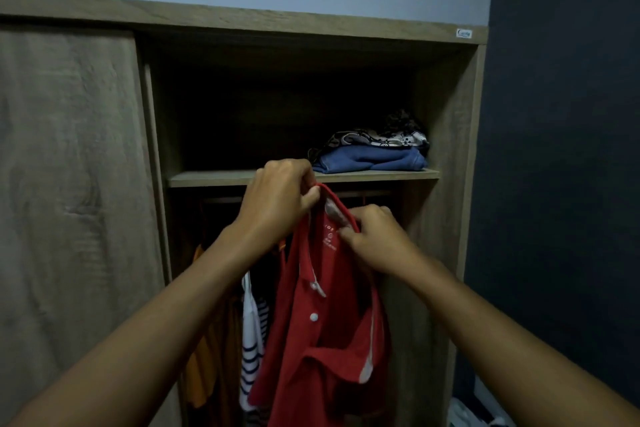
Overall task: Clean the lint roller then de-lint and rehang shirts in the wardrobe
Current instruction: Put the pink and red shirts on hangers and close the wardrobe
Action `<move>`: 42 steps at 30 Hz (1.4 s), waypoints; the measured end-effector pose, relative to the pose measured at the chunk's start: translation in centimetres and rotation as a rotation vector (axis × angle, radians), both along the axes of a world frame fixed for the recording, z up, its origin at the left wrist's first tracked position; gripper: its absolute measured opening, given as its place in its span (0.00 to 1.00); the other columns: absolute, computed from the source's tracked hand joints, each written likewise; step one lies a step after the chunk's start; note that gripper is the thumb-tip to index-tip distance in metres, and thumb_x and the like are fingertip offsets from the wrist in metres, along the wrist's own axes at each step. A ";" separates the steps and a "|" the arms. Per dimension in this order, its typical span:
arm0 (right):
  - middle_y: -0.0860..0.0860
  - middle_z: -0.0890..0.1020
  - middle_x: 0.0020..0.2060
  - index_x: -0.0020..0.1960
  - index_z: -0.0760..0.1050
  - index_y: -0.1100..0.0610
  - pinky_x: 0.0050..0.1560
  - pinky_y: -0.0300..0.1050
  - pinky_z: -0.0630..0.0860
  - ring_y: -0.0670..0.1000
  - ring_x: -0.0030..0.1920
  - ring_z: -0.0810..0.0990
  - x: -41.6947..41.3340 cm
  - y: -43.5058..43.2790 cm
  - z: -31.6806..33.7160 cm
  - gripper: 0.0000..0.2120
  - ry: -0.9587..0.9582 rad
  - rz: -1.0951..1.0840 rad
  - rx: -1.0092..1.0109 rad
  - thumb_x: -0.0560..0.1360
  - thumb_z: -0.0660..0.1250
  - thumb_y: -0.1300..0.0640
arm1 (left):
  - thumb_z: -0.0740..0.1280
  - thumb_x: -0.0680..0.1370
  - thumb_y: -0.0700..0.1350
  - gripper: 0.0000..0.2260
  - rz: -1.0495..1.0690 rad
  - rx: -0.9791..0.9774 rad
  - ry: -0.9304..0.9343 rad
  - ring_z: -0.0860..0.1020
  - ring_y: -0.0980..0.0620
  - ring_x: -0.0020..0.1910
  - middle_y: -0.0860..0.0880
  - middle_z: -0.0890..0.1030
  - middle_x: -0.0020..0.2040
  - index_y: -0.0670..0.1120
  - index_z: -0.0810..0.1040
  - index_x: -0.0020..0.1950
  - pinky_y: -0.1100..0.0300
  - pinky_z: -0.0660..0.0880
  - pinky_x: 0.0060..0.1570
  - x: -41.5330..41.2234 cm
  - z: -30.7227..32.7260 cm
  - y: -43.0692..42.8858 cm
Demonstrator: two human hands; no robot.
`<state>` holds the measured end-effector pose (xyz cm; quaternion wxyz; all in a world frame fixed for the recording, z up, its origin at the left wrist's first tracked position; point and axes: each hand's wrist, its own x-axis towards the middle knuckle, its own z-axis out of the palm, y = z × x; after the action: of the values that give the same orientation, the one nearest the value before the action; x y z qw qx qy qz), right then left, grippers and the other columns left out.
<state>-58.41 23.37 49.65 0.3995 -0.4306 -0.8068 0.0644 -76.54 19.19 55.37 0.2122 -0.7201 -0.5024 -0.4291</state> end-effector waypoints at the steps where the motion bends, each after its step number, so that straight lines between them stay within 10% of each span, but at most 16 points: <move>1: 0.49 0.84 0.33 0.44 0.83 0.54 0.40 0.45 0.77 0.47 0.37 0.82 0.2 0.2 0.1 0.07 0.037 -0.014 0.023 0.74 0.67 0.57 | 0.70 0.73 0.52 0.08 0.000 -0.036 0.020 0.80 0.49 0.43 0.52 0.79 0.43 0.50 0.76 0.45 0.50 0.77 0.42 -0.4 -0.4 0.0; 6: 0.44 0.87 0.41 0.48 0.86 0.49 0.44 0.28 0.75 0.40 0.44 0.82 0.7 0.4 0.7 0.11 0.058 0.024 0.078 0.72 0.68 0.61 | 0.70 0.73 0.56 0.23 0.112 -0.428 0.202 0.77 0.44 0.61 0.47 0.74 0.61 0.50 0.72 0.65 0.48 0.76 0.58 -0.9 -4.9 0.9; 13: 0.44 0.86 0.40 0.46 0.84 0.49 0.48 0.44 0.81 0.43 0.43 0.83 3.1 4.2 -1.5 0.09 0.030 -0.073 0.029 0.71 0.71 0.61 | 0.61 0.79 0.46 0.13 -0.031 -0.535 -0.358 0.79 0.45 0.42 0.47 0.80 0.37 0.41 0.79 0.39 0.51 0.75 0.45 -2.1 -7.7 2.4; 22: 0.49 0.85 0.39 0.50 0.84 0.61 0.31 0.31 0.72 0.44 0.34 0.79 4.8 7.8 -6.0 0.17 0.373 0.185 -0.509 0.77 0.69 0.46 | 0.60 0.72 0.56 0.17 -0.246 -0.724 -0.793 0.74 0.47 0.34 0.47 0.78 0.31 0.47 0.79 0.30 0.48 0.68 0.45 -0.2 -8.0 5.8; 28: 0.48 0.81 0.32 0.33 0.76 0.55 0.44 0.46 0.77 0.48 0.37 0.79 4.2 16.5 -10.3 0.14 0.478 -0.177 -0.429 0.74 0.74 0.53 | 0.61 0.70 0.56 0.22 -0.212 -0.715 -0.768 0.71 0.47 0.33 0.43 0.76 0.33 0.36 0.79 0.37 0.51 0.67 0.38 1.8 -8.9 9.4; 31: 0.53 0.83 0.44 0.44 0.76 0.56 0.54 0.49 0.78 0.54 0.50 0.82 3.6 19.6 -11.8 0.10 0.490 -0.283 -0.445 0.73 0.75 0.52 | 0.62 0.70 0.56 0.17 -0.198 -0.687 -0.763 0.67 0.48 0.32 0.42 0.70 0.32 0.42 0.76 0.36 0.51 0.64 0.35 2.0 -9.6 11.3; 36: 0.60 0.73 0.66 0.68 0.68 0.63 0.61 0.48 0.73 0.60 0.66 0.74 3.0 24.0 -13.1 0.34 0.472 -0.385 -0.474 0.71 0.76 0.46 | 0.61 0.69 0.61 0.21 -0.114 -0.686 -0.690 0.68 0.48 0.30 0.44 0.72 0.31 0.42 0.77 0.36 0.52 0.66 0.34 0.8 -11.0 14.2; 42: 0.61 0.83 0.56 0.58 0.80 0.63 0.55 0.48 0.77 0.61 0.58 0.81 1.8 28.4 -14.6 0.17 0.399 -0.393 -0.484 0.73 0.73 0.54 | 0.61 0.70 0.61 0.18 -0.067 -0.681 -0.672 0.67 0.51 0.26 0.46 0.70 0.28 0.46 0.76 0.36 0.56 0.63 0.29 -0.1 -11.9 16.4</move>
<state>-56.64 51.73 35.05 0.4403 -0.6383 -0.5763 0.2579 -76.67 35.61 43.43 -0.2241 -0.5859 -0.6316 -0.4556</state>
